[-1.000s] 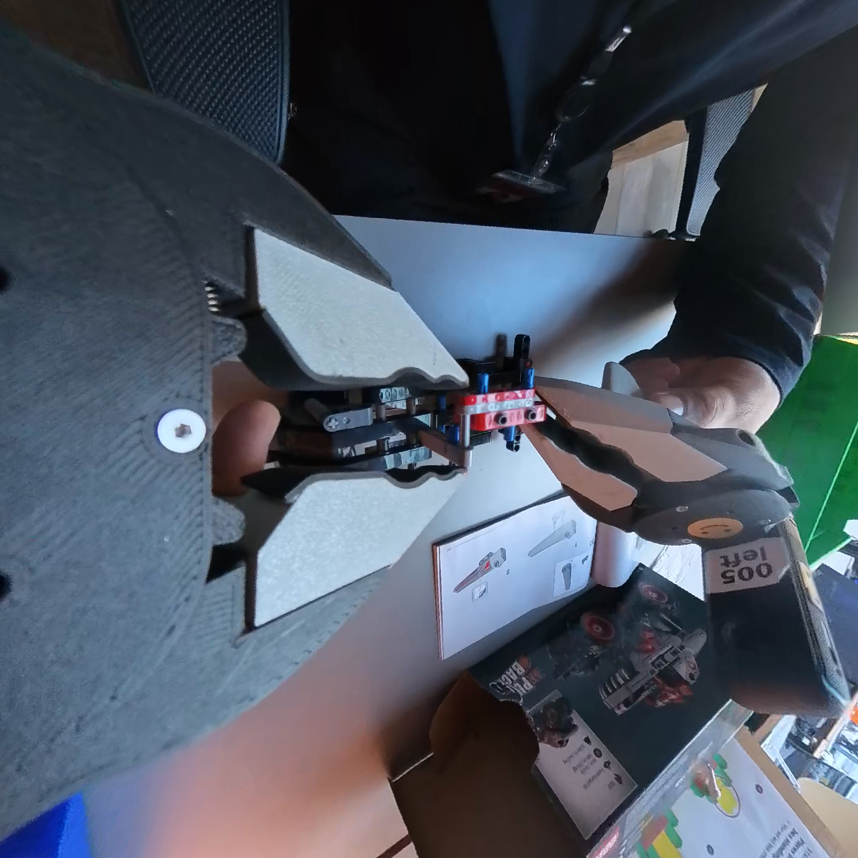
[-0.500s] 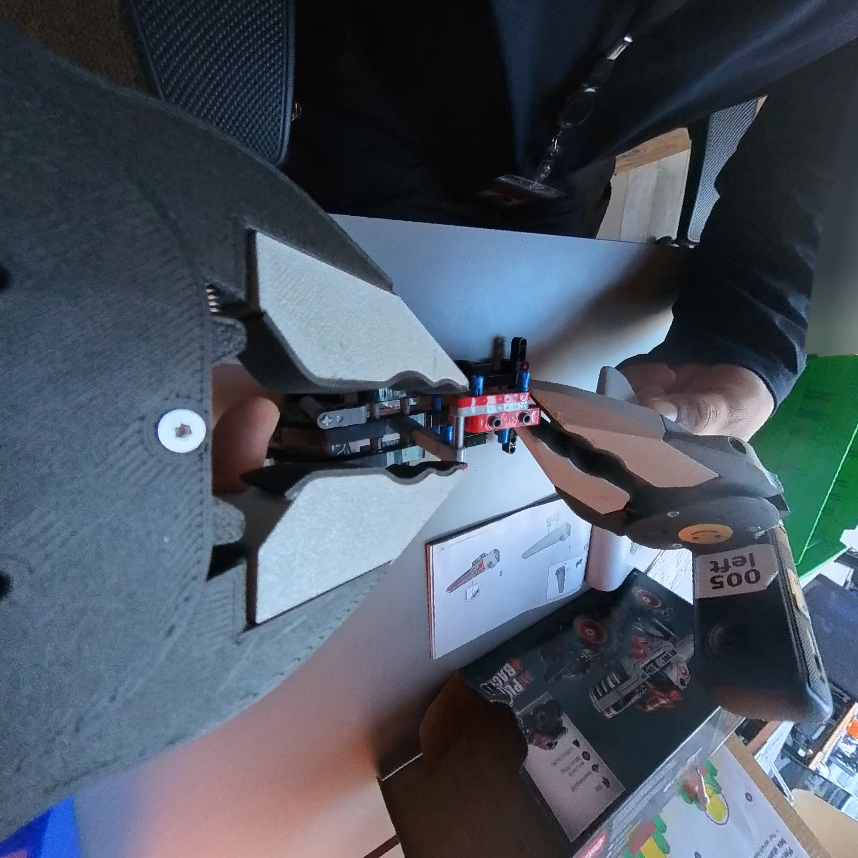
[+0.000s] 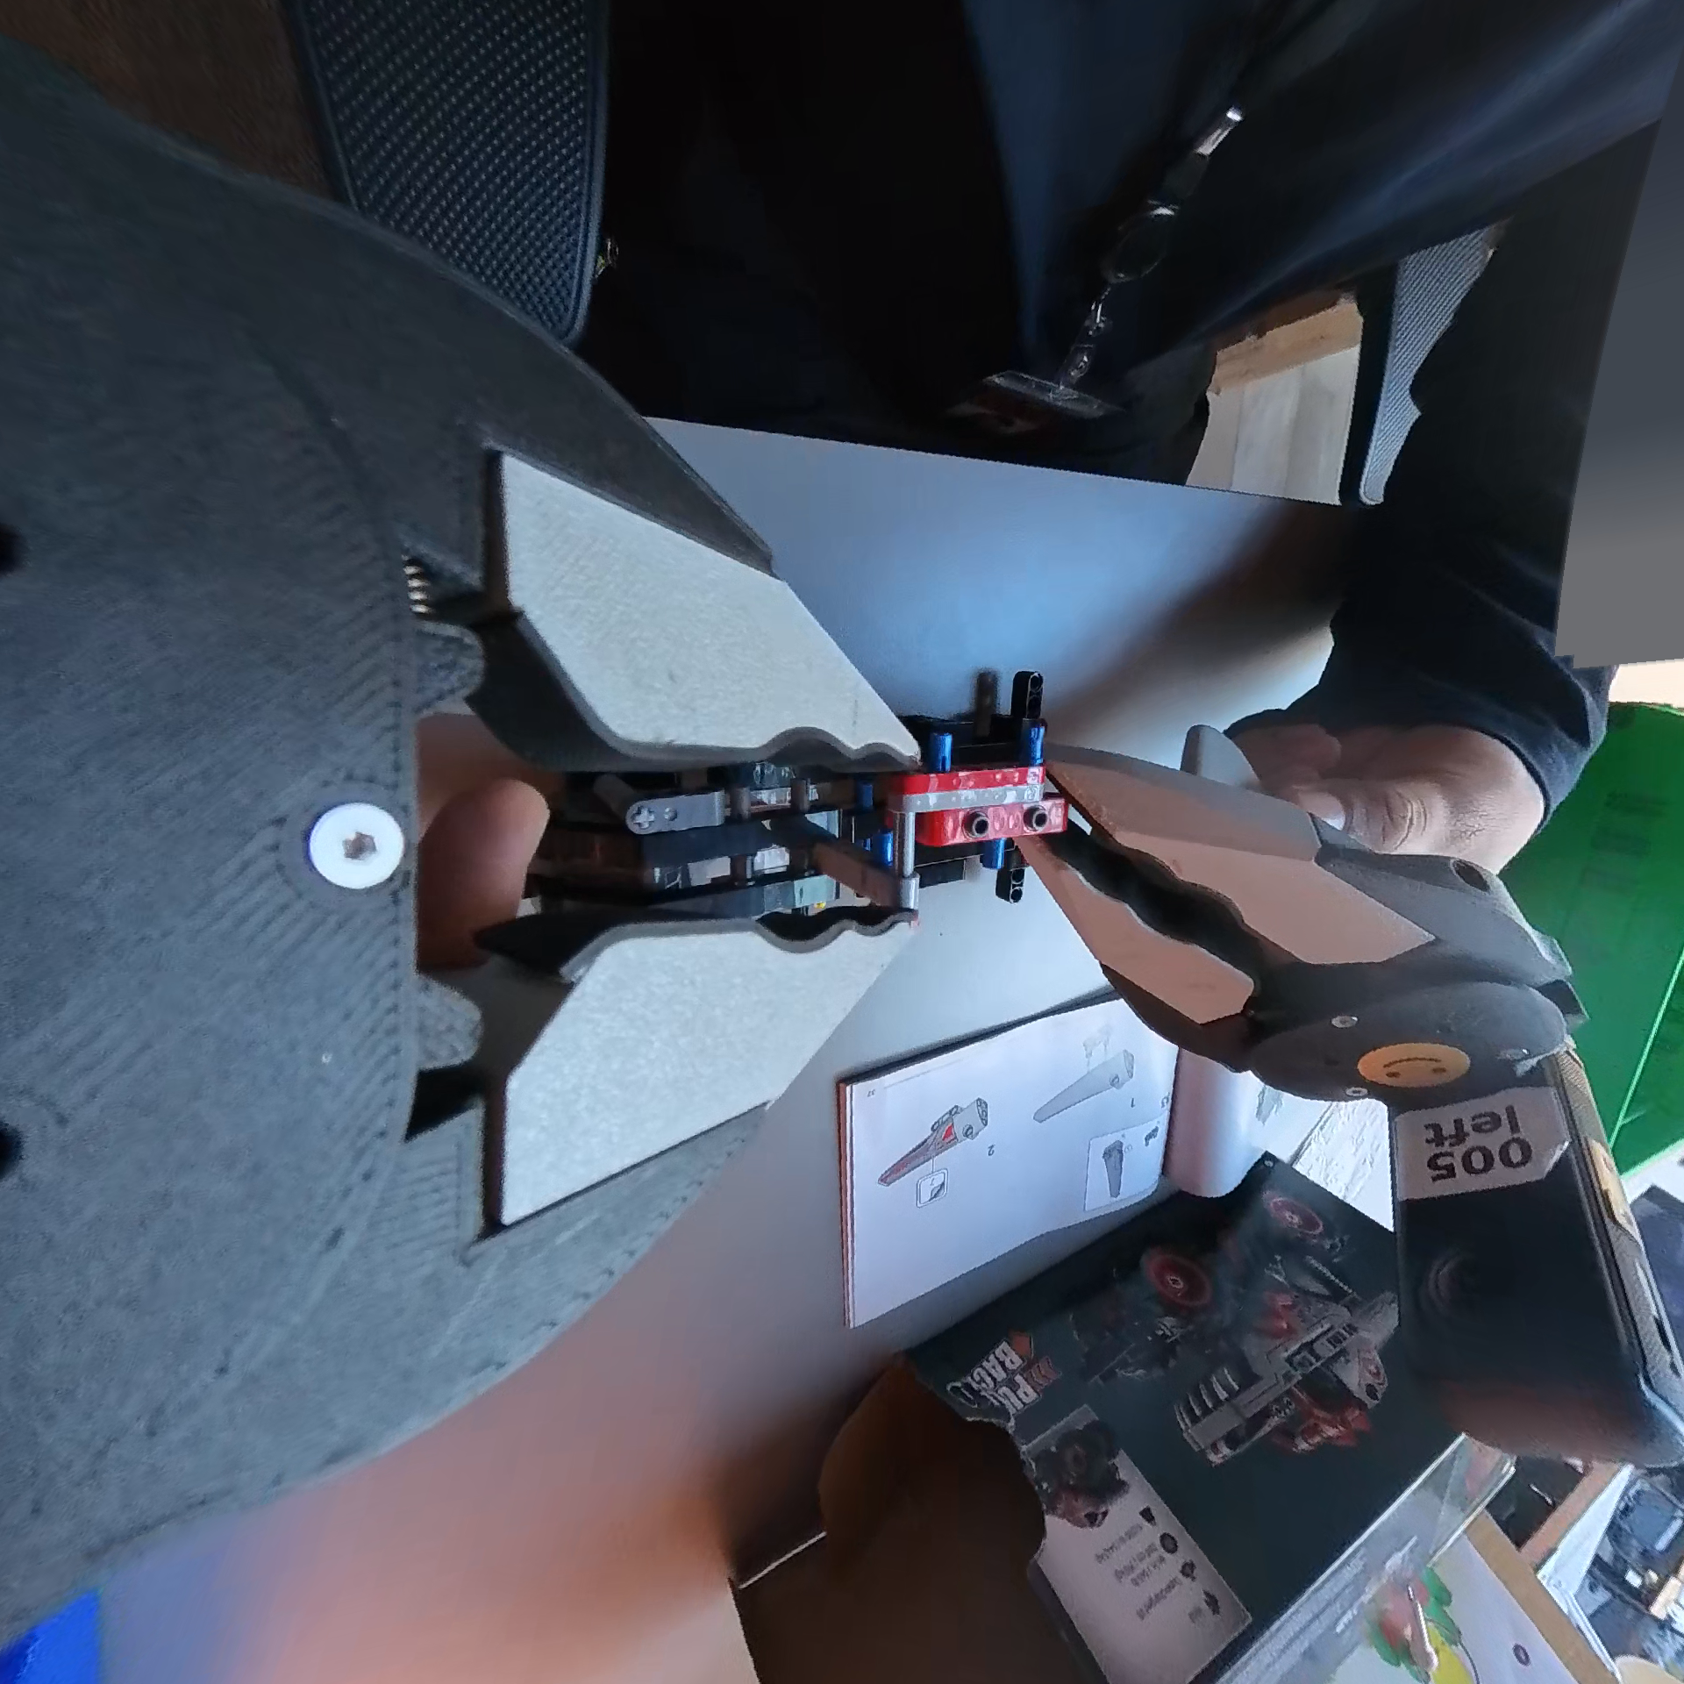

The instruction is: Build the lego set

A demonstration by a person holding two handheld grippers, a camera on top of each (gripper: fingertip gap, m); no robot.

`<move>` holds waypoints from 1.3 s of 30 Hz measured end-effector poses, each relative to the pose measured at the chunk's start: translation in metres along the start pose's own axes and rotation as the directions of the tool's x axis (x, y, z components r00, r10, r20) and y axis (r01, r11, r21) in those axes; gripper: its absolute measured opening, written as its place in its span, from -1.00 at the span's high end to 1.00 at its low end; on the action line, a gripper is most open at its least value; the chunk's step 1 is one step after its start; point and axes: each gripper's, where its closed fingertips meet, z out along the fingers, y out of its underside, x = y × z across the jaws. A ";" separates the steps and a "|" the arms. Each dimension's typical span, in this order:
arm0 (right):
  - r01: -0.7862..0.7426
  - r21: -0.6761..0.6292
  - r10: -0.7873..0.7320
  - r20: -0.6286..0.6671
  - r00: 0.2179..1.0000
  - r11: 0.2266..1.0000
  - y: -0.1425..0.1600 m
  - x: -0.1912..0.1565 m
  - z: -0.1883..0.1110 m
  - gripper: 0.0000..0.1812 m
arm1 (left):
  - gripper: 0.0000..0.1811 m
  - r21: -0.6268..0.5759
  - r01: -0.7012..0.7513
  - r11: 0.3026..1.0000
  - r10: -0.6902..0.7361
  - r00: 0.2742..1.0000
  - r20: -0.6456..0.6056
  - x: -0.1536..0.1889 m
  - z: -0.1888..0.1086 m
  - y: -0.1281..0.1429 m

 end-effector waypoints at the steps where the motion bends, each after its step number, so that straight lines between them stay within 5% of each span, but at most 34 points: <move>1: -0.001 -0.001 0.001 0.006 1.000 1.000 0.000 0.000 0.000 0.71 | 0.93 0.000 0.000 1.000 0.000 1.000 0.000 0.000 0.000 0.000; 39: -0.059 0.066 0.057 0.022 0.998 0.996 0.006 0.005 0.006 0.72 | 0.93 -0.001 -0.013 1.000 0.013 0.999 0.043 -0.004 -0.003 0.001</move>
